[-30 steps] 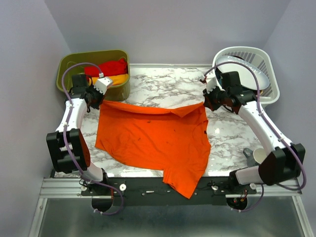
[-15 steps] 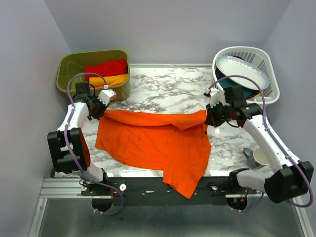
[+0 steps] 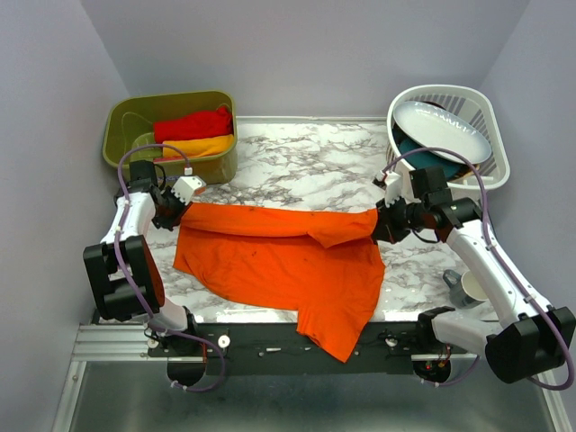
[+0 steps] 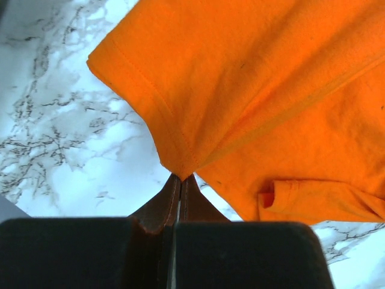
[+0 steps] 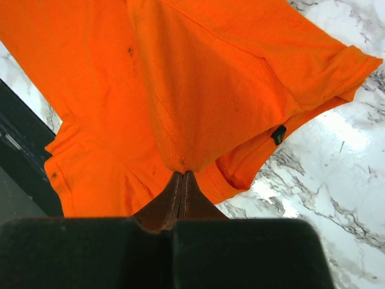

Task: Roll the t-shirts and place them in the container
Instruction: Fold the T-shirt at the center of the board.

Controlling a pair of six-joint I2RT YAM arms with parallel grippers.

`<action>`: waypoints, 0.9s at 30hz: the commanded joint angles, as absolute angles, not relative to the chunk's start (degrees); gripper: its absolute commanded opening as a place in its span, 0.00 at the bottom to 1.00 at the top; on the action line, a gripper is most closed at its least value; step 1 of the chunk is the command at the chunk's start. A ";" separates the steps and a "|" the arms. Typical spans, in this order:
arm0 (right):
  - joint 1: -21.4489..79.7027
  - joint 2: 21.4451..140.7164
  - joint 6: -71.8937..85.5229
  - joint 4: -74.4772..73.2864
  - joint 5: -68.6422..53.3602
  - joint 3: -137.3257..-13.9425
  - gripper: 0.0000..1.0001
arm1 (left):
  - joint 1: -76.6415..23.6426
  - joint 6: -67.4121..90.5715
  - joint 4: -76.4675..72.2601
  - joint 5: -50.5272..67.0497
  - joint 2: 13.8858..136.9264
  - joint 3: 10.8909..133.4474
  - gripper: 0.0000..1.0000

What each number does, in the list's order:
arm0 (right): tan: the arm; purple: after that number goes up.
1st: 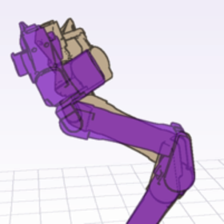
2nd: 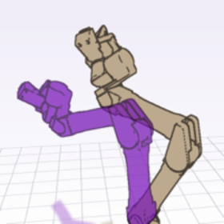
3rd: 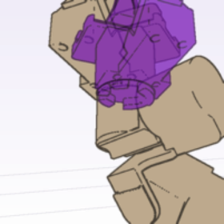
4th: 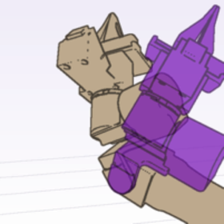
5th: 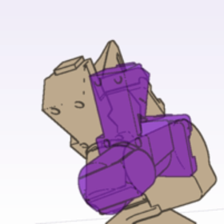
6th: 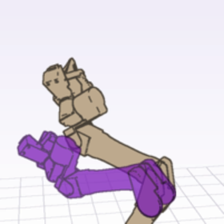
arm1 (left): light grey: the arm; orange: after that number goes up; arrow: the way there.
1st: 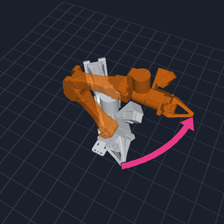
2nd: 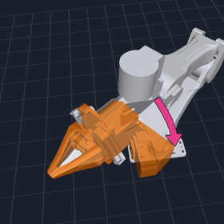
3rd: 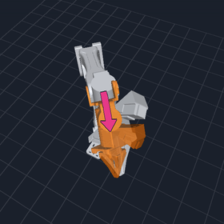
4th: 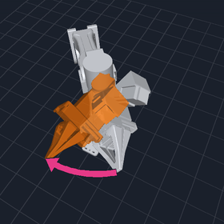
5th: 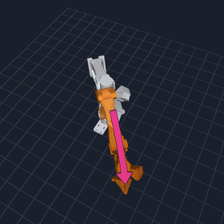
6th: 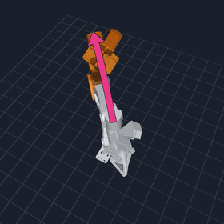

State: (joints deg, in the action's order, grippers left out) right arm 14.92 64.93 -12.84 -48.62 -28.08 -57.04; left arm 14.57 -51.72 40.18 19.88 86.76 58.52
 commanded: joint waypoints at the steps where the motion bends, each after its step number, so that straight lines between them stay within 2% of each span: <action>1: 14.94 64.51 -12.22 -49.83 -31.46 -54.93 0.01 | 14.94 -52.03 41.22 18.54 85.60 57.31 0.00; 11: 15.20 66.36 -14.50 -51.59 -32.69 -55.72 0.01 | 15.03 -51.24 40.69 18.11 84.73 55.02 0.00; 12: 15.21 66.36 -15.29 -52.55 -33.48 -56.42 0.03 | 14.94 -51.24 40.87 17.84 84.73 55.02 0.00; 13: 15.21 66.36 -15.55 -53.08 -33.92 -56.86 0.14 | 15.20 -51.15 41.13 17.15 84.47 55.02 0.01; 14: 15.21 66.71 -15.99 -53.78 -34.45 -57.47 0.19 | 15.47 -51.15 41.48 17.14 84.20 55.19 0.10; 15: 15.12 67.14 -17.56 -55.53 -36.63 -58.70 0.22 | 15.73 -51.41 41.92 17.31 83.68 55.46 0.15; 16: 15.20 67.93 -18.97 -56.42 -38.30 -61.84 0.32 | 16.60 -51.85 43.14 18.36 82.54 55.81 0.20; 17: 15.21 68.72 -20.81 -57.21 -39.80 -64.49 0.37 | 16.87 -52.55 44.11 19.33 81.92 57.46 0.25; 19: 15.21 72.15 -22.94 -56.17 -38.68 -71.24 0.47 | 17.31 -52.21 46.31 21.79 80.08 59.49 0.28; 23: 15.12 80.14 -24.08 -51.69 -30.43 -78.12 0.50 | 16.62 -48.44 46.41 27.94 80.24 65.03 0.36; 27: 15.12 88.84 -29.33 -49.48 -17.53 -82.52 0.48 | 15.03 -46.23 45.53 27.16 85.68 67.67 0.36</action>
State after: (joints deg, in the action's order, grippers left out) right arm 15.05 80.09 -22.65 -51.83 -31.53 -78.24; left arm 16.36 -49.28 45.21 23.73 81.45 65.10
